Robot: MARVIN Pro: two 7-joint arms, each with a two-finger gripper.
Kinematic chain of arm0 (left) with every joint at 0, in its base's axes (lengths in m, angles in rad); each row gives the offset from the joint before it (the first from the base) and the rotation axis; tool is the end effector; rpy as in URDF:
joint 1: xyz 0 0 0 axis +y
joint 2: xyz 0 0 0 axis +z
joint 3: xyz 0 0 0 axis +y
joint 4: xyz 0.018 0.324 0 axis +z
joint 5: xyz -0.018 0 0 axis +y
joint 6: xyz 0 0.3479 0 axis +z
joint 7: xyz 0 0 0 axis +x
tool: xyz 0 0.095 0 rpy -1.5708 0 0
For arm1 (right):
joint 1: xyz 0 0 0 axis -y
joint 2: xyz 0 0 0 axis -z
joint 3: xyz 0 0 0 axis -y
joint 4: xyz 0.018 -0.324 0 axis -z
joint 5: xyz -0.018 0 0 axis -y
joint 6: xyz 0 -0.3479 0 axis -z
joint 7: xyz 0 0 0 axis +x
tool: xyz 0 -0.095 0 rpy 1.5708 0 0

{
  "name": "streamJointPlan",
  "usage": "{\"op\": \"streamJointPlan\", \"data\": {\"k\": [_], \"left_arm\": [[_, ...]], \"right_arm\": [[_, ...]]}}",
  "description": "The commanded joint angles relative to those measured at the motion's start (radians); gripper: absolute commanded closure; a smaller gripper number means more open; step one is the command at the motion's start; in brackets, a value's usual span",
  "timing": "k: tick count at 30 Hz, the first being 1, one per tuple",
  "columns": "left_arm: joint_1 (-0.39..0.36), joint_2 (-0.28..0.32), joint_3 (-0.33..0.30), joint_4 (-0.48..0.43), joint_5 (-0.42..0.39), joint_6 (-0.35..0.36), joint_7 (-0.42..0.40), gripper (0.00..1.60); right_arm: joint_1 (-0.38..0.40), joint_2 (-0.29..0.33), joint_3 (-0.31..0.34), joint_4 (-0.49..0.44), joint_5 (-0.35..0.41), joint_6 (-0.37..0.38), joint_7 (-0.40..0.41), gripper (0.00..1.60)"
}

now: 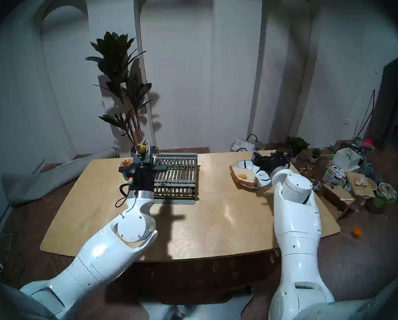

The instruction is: Spread peanut butter over the slice of bread with the knife

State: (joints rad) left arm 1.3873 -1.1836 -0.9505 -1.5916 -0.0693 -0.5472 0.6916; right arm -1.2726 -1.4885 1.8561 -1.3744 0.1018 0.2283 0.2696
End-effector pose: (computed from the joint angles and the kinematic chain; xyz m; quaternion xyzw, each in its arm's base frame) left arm 0.4427 -0.0697 -0.2759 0.4672 0.0087 0.8841 0.0048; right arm 0.5384 -0.1338 -0.2897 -0.7335 0.0512 -0.6763 0.0447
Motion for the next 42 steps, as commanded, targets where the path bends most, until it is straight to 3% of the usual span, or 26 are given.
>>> {"op": "streamJointPlan", "data": {"k": [1, 13, 42], "left_arm": [[-0.021, -0.019, 0.009, -0.018, 0.053, -0.047, 0.012, 1.60], [-0.008, -0.017, 0.067, -0.025, -0.043, -0.018, -0.043, 1.60], [-0.044, 0.000, 0.069, 0.093, -0.148, -0.041, -0.123, 1.60]], "right_arm": [[0.046, 0.005, -0.012, 0.012, -0.012, -0.047, -0.008, 0.00], [0.073, 0.000, -0.020, 0.061, -0.020, -0.064, -0.014, 0.00], [0.068, -0.022, -0.037, 0.071, -0.026, -0.071, -0.034, 0.00]]}}
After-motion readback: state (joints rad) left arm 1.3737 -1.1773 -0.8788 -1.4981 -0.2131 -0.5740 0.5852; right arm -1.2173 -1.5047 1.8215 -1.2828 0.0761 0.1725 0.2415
